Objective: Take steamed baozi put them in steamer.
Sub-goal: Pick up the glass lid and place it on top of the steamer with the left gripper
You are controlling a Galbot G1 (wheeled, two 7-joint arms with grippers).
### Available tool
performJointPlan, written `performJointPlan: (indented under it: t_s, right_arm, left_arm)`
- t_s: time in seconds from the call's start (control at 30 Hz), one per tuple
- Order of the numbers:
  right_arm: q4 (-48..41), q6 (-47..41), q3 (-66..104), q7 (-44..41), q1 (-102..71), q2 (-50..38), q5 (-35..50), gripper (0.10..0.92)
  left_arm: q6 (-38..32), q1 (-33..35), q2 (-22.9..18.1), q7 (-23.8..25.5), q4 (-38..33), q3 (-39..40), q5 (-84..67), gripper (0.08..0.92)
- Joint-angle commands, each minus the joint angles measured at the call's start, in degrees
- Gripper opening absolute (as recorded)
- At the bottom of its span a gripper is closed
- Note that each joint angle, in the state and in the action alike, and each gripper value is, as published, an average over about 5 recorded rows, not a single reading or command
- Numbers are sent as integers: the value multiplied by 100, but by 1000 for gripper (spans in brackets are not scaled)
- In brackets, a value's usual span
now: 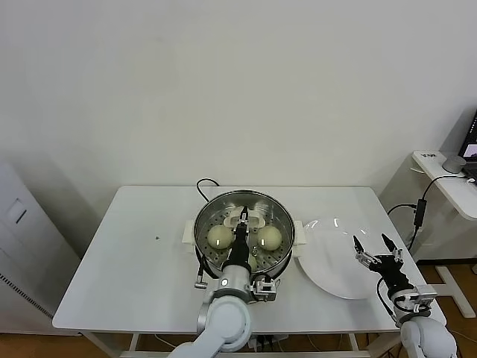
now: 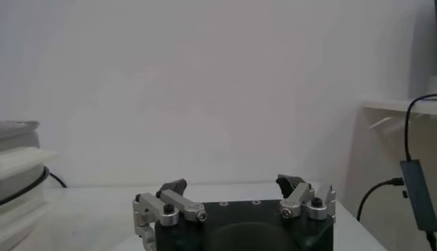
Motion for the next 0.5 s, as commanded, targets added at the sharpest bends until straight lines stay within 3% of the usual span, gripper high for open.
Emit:
performJointPlan:
  t_s: [0.03, 0.23, 0.37, 0.43, 0.5]
  right_arm:
    - [10, -9, 21, -11, 11, -11, 16, 823]
    - [1, -28, 21, -35, 32, -49, 73, 823]
    - [19, -88, 44, -102, 25, -91, 114, 823]
    - [30, -132, 5, -65, 45, -95, 122, 823]
    - [36, -142, -74, 17, 47, -99, 197, 823]
  left_arm:
    - [-266, 226, 279, -149, -733, -68, -1176, 200]
    - [-863, 548, 939, 432, -2407, -552, -4331, 373]
    - [-1784, 425, 1323, 765, -2802, -1346, -7117, 495]
    - [-2000, 326, 1485, 698, -2798, -1835, -8515, 547]
    - [-1912, 263, 1594, 239, -2798, -2321, -9891, 607]
